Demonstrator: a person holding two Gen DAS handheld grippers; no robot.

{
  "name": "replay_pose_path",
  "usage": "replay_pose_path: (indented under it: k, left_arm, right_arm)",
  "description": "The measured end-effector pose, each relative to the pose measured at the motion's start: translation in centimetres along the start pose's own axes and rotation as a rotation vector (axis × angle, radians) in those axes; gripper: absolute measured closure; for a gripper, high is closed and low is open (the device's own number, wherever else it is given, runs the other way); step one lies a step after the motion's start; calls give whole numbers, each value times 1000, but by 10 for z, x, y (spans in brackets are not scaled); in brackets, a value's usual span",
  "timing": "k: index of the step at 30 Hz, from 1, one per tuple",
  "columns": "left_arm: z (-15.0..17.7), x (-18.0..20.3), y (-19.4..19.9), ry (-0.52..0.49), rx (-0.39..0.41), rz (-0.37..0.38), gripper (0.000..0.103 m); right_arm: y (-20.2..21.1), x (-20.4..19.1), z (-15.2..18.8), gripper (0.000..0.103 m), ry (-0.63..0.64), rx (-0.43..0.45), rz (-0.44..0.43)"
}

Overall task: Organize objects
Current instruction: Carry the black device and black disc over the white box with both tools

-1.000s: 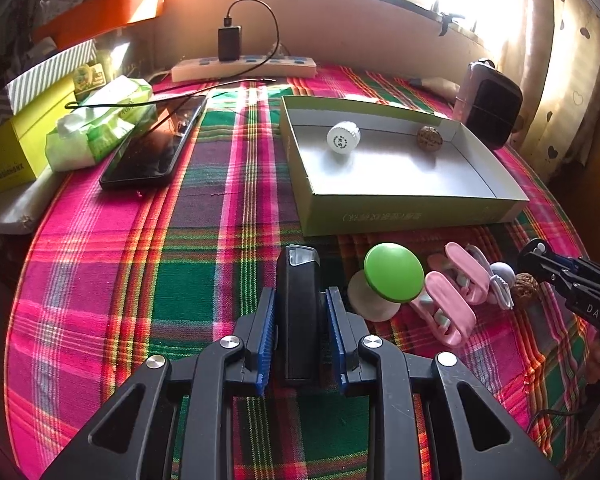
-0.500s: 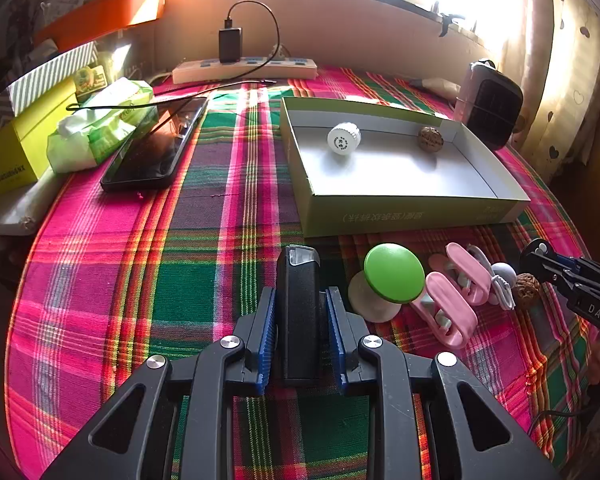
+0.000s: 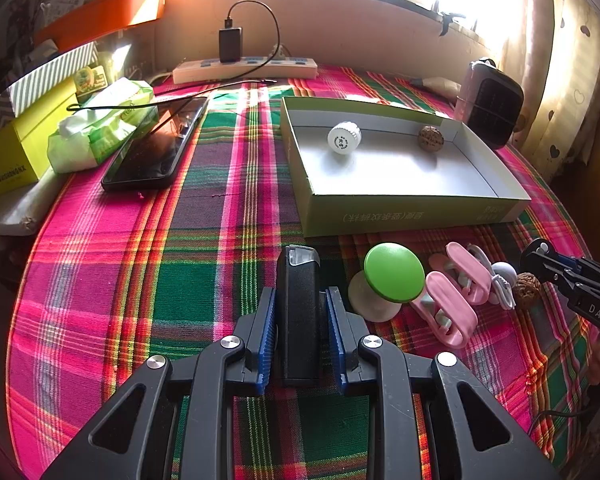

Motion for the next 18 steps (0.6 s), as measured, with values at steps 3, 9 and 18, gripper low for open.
replay_pose_path:
  k: [3,9,18]
  left_arm:
    - [0,0,0,1,-1,1,81]
    - [2,0,1,1,-5,7,81]
    - [-8,8,14,-20,26,19,81]
  right_arm:
    - [0,1,0,73,0,1,3]
    - [3,0,-1,73,-6,7,9]
    - [14,-2,-10,73,-3,39,15]
Point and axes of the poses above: each gripper's, at about its wrist camera, not at the fingertips, and y roughly against the way its jaws point, x to its right, z to its underside, the point moved 6 cm from there along -y, roughly the way its jaws point, and after that the axes turned 9 degrees about z, right-handed, at the moved point
